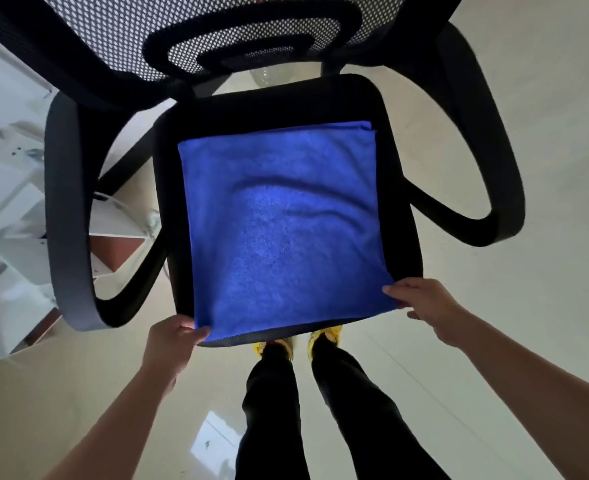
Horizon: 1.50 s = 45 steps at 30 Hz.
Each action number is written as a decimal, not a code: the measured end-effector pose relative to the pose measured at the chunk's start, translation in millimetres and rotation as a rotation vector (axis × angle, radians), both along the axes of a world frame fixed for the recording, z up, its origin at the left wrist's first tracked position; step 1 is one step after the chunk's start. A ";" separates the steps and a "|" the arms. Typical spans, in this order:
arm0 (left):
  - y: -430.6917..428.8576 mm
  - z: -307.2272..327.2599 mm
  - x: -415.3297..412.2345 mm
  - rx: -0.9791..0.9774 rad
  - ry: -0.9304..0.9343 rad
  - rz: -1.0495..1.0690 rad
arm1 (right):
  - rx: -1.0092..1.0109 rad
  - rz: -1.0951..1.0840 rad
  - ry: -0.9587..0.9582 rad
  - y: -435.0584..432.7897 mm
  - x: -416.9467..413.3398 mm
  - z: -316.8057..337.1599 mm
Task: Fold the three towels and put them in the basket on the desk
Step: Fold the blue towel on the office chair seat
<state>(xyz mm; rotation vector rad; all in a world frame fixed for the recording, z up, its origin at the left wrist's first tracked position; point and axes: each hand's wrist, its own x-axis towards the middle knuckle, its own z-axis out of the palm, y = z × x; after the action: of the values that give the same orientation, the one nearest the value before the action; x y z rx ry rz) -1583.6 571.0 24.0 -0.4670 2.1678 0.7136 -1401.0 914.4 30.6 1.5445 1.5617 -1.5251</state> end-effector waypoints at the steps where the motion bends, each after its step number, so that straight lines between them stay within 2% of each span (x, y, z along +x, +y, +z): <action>1: -2.4 1.2 0.2 0.020 0.014 0.008 | -0.002 -0.038 0.027 0.3 2.3 2.1; 7: -15.4 -4.1 9.0 0.053 0.027 0.029 | 0.203 0.049 0.035 -1.6 21.7 -5.3; 11: -23.8 -7.4 27.0 0.007 0.011 0.025 | 0.249 0.077 -0.014 -10.9 40.6 -12.9; 14: -23.1 -14.0 35.5 0.010 0.006 0.093 | 0.251 0.015 -0.050 -18.3 47.4 -19.9; 16: -19.9 -19.3 37.9 0.046 -0.019 0.210 | 0.248 -0.038 -0.079 -23.7 45.0 -24.0; 19: -17.6 -25.3 40.6 0.211 -0.155 0.518 | 0.105 -0.270 -0.092 -32.5 43.0 -31.7; 21: -16.5 -28.3 43.6 0.301 -0.242 0.601 | -0.056 -0.418 -0.061 -39.8 43.3 -35.6; 23: -17.3 -34.4 48.7 0.337 -0.282 0.629 | -0.141 -0.463 -0.037 -46.9 44.6 -41.2; 29: -25.6 -35.9 70.0 0.241 -0.313 0.689 | -0.096 -0.490 -0.062 -63.8 56.7 -43.0; 34: -39.7 -2.2 80.9 0.261 -0.358 0.681 | -0.081 -0.580 -0.075 -68.1 76.3 -5.9; 39: -25.5 43.6 62.1 0.403 -0.323 0.800 | -0.044 -0.671 0.016 -59.0 54.3 44.9; 45: 25.9 75.1 -18.4 0.670 -0.282 0.929 | -0.212 -0.837 0.213 -19.0 -21.9 70.2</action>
<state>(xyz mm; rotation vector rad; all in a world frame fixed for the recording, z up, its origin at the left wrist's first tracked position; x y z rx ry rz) -1601.9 596.8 99.1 -1.1250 1.2495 1.6689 -1422.9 895.4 100.7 2.0839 0.8016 -2.2564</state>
